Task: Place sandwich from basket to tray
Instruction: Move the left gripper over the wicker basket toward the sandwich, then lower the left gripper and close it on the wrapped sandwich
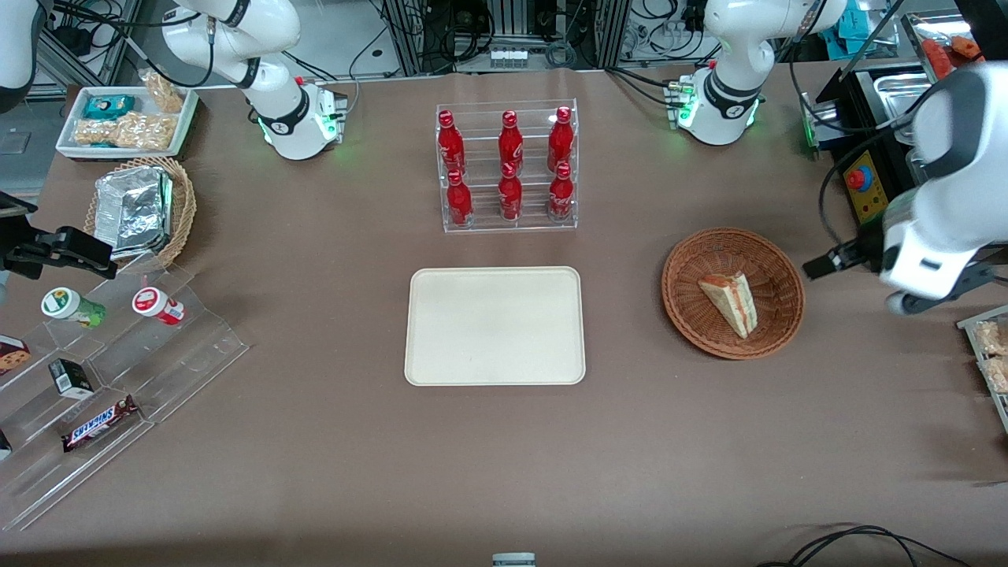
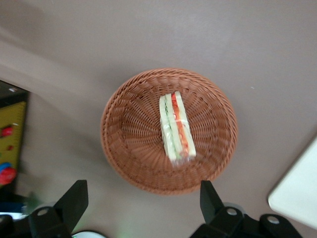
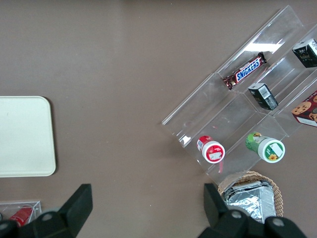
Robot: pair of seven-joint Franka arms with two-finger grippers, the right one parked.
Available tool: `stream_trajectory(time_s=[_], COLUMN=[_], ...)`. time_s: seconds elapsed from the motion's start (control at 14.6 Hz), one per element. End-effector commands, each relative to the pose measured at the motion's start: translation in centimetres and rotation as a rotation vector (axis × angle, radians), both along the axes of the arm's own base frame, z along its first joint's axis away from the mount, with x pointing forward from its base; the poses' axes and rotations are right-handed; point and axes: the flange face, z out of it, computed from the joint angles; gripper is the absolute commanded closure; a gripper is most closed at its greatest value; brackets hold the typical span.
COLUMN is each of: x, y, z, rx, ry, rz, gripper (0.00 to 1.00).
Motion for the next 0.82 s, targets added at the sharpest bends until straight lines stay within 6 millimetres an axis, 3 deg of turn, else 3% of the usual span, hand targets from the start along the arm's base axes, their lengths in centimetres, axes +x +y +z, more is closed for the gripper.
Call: stream_trajectory(time_s=[0.0,0.14,0.34,0.75], x=[-2.0,-2.9,-3.8,-2.7], y=[-0.1,0.1,-0.1,-0.4], z=[-4.6,-7.5,-10.1,-14.2], rx=[0.030,0.043,0.059,0.068], ry=[-0.018,-0.033,-0.022,-0.049], rz=[0.123,0.199,0.293,0.467], gripper=[0.00,0.00,0.00,0.00])
